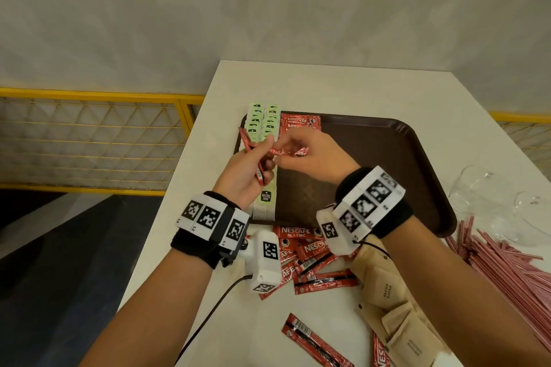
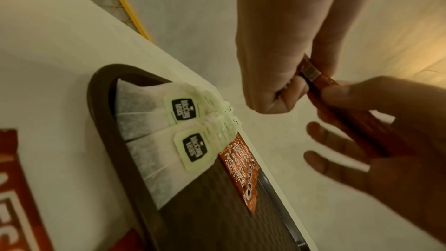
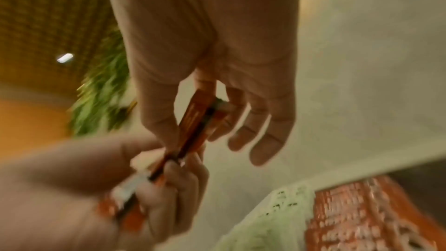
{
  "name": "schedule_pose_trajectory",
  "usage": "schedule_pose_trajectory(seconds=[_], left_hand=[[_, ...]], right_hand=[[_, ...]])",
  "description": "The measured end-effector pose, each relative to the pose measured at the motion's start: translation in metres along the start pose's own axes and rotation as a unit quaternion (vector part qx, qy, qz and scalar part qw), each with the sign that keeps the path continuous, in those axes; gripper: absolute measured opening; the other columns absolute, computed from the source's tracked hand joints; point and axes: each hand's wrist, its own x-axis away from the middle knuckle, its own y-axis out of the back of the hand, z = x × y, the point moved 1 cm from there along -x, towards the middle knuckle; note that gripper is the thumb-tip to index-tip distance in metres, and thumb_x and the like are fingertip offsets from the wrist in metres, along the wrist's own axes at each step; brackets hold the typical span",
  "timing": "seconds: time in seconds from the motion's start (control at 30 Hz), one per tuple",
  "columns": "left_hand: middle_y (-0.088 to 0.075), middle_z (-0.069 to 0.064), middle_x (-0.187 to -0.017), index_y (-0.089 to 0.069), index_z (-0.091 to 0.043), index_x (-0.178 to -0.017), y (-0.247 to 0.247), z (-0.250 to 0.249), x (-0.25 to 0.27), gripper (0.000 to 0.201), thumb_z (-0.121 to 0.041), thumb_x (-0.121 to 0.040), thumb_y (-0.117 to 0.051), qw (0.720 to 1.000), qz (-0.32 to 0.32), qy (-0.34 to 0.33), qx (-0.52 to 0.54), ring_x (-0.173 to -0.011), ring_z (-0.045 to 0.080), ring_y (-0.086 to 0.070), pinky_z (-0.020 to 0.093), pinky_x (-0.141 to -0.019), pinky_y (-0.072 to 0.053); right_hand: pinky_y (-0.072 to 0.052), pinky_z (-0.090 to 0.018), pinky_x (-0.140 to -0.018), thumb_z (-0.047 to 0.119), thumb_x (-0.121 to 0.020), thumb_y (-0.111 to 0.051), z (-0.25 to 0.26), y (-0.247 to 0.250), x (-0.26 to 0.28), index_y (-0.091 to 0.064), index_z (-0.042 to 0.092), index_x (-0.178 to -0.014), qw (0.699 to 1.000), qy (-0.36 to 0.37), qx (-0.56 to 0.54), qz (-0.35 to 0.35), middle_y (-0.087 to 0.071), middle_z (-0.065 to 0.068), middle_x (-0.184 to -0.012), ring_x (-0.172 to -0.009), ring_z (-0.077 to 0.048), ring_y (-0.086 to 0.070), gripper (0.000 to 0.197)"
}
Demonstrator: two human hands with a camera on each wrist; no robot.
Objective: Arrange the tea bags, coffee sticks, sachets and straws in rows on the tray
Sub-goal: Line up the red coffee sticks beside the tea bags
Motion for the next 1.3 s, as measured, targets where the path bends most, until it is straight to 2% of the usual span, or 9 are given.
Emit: schedule_pose_trajectory(seconds=[0.07,0.2,0.37,0.5,0.73,0.87,1.0,1.17,1.3], left_hand=[[-0.053,-0.001,-0.072,-0.058,-0.013,-0.099,0.003,-0.001,-0.002,0.010,-0.018,-0.090,-0.060,1.000,-0.009,-0.005,0.029,-0.051,0.002,-0.046,0.011,-0.039,-0.035],[-0.055,-0.003,-0.075,-0.060,-0.015,-0.108,0.006,0.001,-0.006,0.019,-0.018,-0.089,-0.061,0.997,-0.026,-0.003,0.073,-0.049,0.001,-0.047,0.010,-0.039,-0.035],[-0.055,-0.004,-0.073,-0.063,-0.018,-0.091,0.003,0.005,-0.006,0.008,-0.024,-0.091,-0.057,0.995,-0.027,0.009,0.091,-0.050,0.001,-0.046,0.010,-0.039,-0.033],[-0.062,0.000,-0.087,-0.064,-0.020,-0.095,0.007,0.003,-0.005,0.009,-0.025,-0.090,-0.059,0.996,-0.041,0.006,0.077,-0.053,0.002,-0.043,0.011,-0.039,-0.034],[-0.057,-0.002,-0.078,-0.063,-0.021,-0.099,0.011,0.004,-0.008,0.016,-0.030,-0.086,-0.066,0.995,-0.061,0.025,0.077,-0.055,0.004,-0.040,0.013,-0.039,-0.034],[-0.057,-0.002,-0.078,-0.063,-0.021,-0.098,0.012,0.004,-0.009,0.015,-0.030,-0.086,-0.066,0.995,-0.060,0.032,0.077,-0.056,0.003,-0.041,0.013,-0.042,-0.034],[-0.057,-0.002,-0.082,-0.062,-0.020,-0.106,0.013,0.003,-0.010,0.027,-0.036,-0.085,-0.065,0.995,-0.060,0.029,0.070,-0.057,0.003,-0.043,0.014,-0.045,-0.034],[-0.056,-0.002,-0.084,-0.060,-0.018,-0.104,0.009,0.004,-0.009,0.030,-0.041,-0.085,-0.062,0.996,-0.051,0.037,0.058,-0.058,0.004,-0.044,0.015,-0.050,-0.034],[-0.056,-0.001,-0.084,-0.057,-0.017,-0.109,0.005,0.002,-0.007,0.048,-0.059,-0.085,-0.049,0.996,-0.033,0.048,0.066,-0.061,0.005,-0.043,0.018,-0.056,-0.032]], right_hand=[[-0.053,-0.028,-0.076,0.024,-0.086,-0.065,-0.008,0.006,0.001,-0.065,0.012,-0.102,0.988,-0.076,-0.134,0.022,-0.061,-0.006,-0.098,-0.086,-0.014,-0.059,0.020],[-0.057,-0.022,-0.065,0.000,-0.086,-0.059,-0.023,0.008,0.005,-0.060,0.002,-0.099,0.909,-0.165,-0.382,0.005,-0.060,-0.006,-0.082,-0.070,-0.011,-0.064,0.012],[-0.056,-0.020,-0.065,-0.007,-0.085,-0.057,-0.040,0.012,0.005,-0.062,-0.002,-0.092,0.855,-0.186,-0.484,-0.031,-0.065,-0.010,-0.086,-0.072,-0.013,-0.069,0.010],[-0.056,-0.021,-0.066,-0.003,-0.084,-0.061,-0.061,0.026,0.002,-0.065,0.001,-0.094,0.861,-0.223,-0.454,-0.053,-0.067,-0.012,-0.092,-0.079,-0.016,-0.069,0.012],[-0.053,-0.026,-0.062,0.003,-0.083,-0.066,-0.086,0.021,-0.014,-0.067,0.002,-0.099,0.908,-0.359,-0.215,-0.013,-0.063,-0.006,-0.081,-0.073,-0.013,-0.059,0.016],[-0.048,-0.024,-0.064,0.007,-0.083,-0.068,-0.090,0.015,-0.025,-0.068,0.004,-0.099,0.924,-0.361,-0.126,-0.019,-0.059,-0.001,-0.076,-0.068,-0.010,-0.052,0.017],[-0.053,-0.034,-0.081,0.007,-0.082,-0.069,-0.096,0.013,-0.029,-0.066,0.005,-0.096,0.916,-0.380,-0.128,-0.022,-0.062,-0.007,-0.087,-0.080,-0.017,-0.056,0.014],[-0.053,-0.041,-0.090,0.009,-0.078,-0.073,-0.099,0.010,-0.034,-0.063,0.009,-0.082,0.920,-0.377,-0.109,-0.005,-0.066,-0.009,-0.090,-0.087,-0.021,-0.062,0.010],[-0.053,-0.045,-0.088,0.019,-0.075,-0.077,-0.105,0.005,-0.040,-0.065,0.007,-0.095,0.922,-0.383,-0.057,0.011,-0.068,-0.012,-0.099,-0.097,-0.028,-0.065,0.027]])
